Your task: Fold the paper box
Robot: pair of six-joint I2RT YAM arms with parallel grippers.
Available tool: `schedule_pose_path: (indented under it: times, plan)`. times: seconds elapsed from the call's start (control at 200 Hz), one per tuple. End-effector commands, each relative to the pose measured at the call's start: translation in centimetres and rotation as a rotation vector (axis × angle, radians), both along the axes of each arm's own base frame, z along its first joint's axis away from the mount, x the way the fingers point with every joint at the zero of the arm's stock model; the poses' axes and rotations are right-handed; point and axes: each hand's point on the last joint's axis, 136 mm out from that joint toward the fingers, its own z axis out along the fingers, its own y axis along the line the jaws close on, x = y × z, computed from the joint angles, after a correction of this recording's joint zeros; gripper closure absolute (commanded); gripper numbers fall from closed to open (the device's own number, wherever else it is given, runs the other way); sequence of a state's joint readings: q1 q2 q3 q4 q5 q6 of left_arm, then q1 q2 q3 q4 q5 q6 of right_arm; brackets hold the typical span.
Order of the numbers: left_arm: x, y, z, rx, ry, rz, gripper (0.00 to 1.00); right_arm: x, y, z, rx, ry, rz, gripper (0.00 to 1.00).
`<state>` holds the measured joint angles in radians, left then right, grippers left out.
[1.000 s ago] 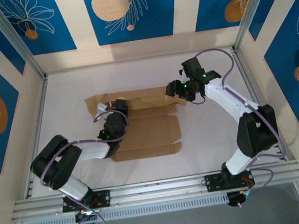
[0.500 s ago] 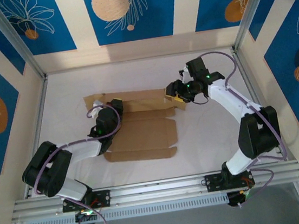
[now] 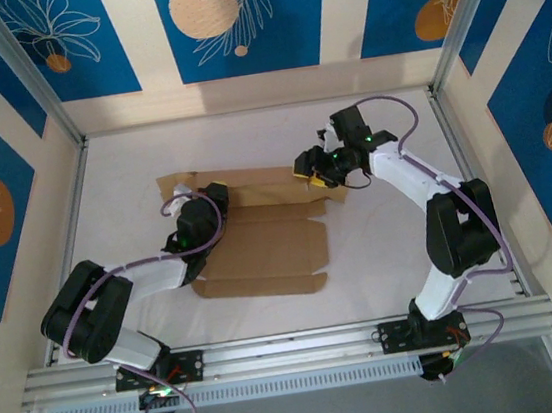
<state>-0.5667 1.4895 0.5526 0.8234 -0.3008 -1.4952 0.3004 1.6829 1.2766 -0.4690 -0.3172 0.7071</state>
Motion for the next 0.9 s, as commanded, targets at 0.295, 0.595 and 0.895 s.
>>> schedule_pose_path:
  times: [0.295, 0.595, 0.895]
  plan:
    - [-0.4, -0.3, -1.5, 0.031, 0.057, -0.038, 1.00, 0.7, 1.6, 2.7, 0.394, -0.035, -0.003, 0.59]
    - [-0.4, -0.4, -1.2, 0.042, 0.048, -0.046, 1.00, -0.1, 1.9, 3.2, 0.397, -0.041, 0.056, 0.69]
    - [-0.7, 0.0, -1.0, 0.033, 0.054, -0.033, 1.00, 0.1, 2.2, 2.8, 0.452, -0.016, 0.042, 0.79]
